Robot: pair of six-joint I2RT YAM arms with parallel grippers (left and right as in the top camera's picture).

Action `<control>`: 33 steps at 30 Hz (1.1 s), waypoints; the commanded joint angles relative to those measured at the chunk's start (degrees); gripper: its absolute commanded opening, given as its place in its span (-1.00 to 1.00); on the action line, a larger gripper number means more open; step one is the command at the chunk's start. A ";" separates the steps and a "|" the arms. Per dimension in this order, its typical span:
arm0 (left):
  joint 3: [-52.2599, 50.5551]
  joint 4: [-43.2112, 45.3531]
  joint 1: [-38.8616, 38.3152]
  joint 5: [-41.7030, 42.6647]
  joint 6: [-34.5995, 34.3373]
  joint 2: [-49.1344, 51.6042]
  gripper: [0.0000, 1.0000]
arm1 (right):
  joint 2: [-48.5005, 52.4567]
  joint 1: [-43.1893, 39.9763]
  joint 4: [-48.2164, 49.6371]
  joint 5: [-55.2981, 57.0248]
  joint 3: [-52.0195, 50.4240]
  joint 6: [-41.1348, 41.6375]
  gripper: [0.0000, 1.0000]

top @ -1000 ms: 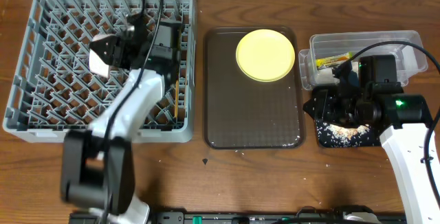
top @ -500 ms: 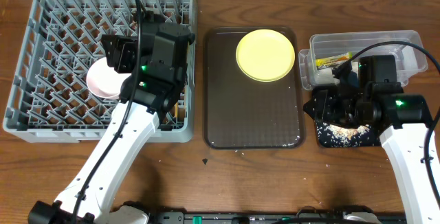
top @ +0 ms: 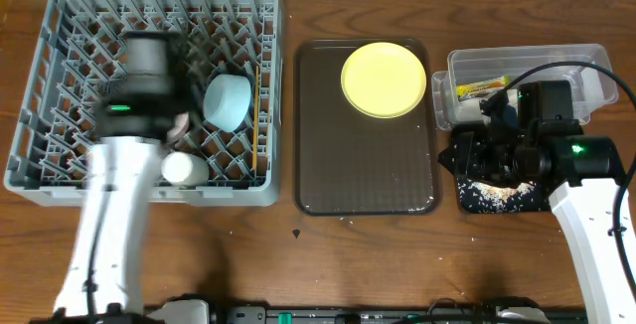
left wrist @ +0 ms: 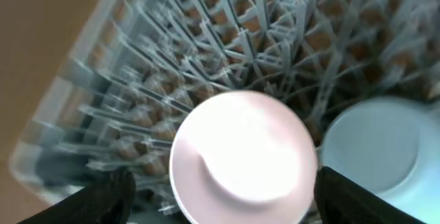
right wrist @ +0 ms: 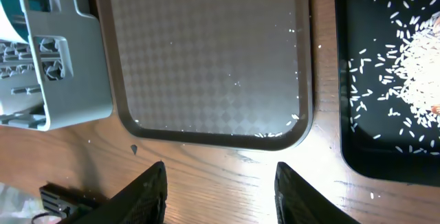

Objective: Sort waste into correct bins and load items into the dishwasher
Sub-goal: 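Release the pink bowl in the rack and withdraw the left gripper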

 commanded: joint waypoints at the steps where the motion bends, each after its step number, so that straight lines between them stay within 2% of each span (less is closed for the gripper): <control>1: 3.32 -0.39 13.90 34.88 -6.67 -1.84 0.65 | -0.61 -0.48 0.04 -0.11 0.90 -0.90 -0.02; 3: 3.32 -2.82 20.57 38.32 -6.75 0.24 0.61 | -0.61 -0.48 0.07 -0.09 0.90 -0.90 -0.03; 6: 3.32 -5.53 25.14 42.03 -5.60 4.39 0.54 | -0.61 -0.46 0.04 -0.09 0.90 -0.90 -0.02; 9: 3.32 -5.92 26.95 45.97 -5.35 8.74 0.40 | -0.61 -0.48 0.13 -0.09 0.90 -0.90 -0.02; 14: 3.32 -6.16 26.82 45.86 -4.50 14.43 0.24 | -0.61 -0.48 0.35 -0.09 0.90 -0.90 -0.03; 17: 3.32 -6.56 26.77 43.65 -4.52 16.59 -0.03 | -0.61 -0.48 0.44 -0.09 0.90 -0.90 -0.03; 23: 3.34 -7.15 26.77 41.31 -4.52 16.96 -0.85 | -0.61 -0.48 0.59 -0.09 0.90 -0.90 -0.03; 30: 3.48 -7.72 26.75 35.85 -4.55 14.32 -0.85 | -0.61 -0.48 0.68 -0.11 0.90 -0.90 -0.03; 33: 3.56 -7.85 25.70 29.94 -4.52 11.80 -0.85 | -0.61 -0.48 0.68 -0.09 0.90 -0.90 -0.03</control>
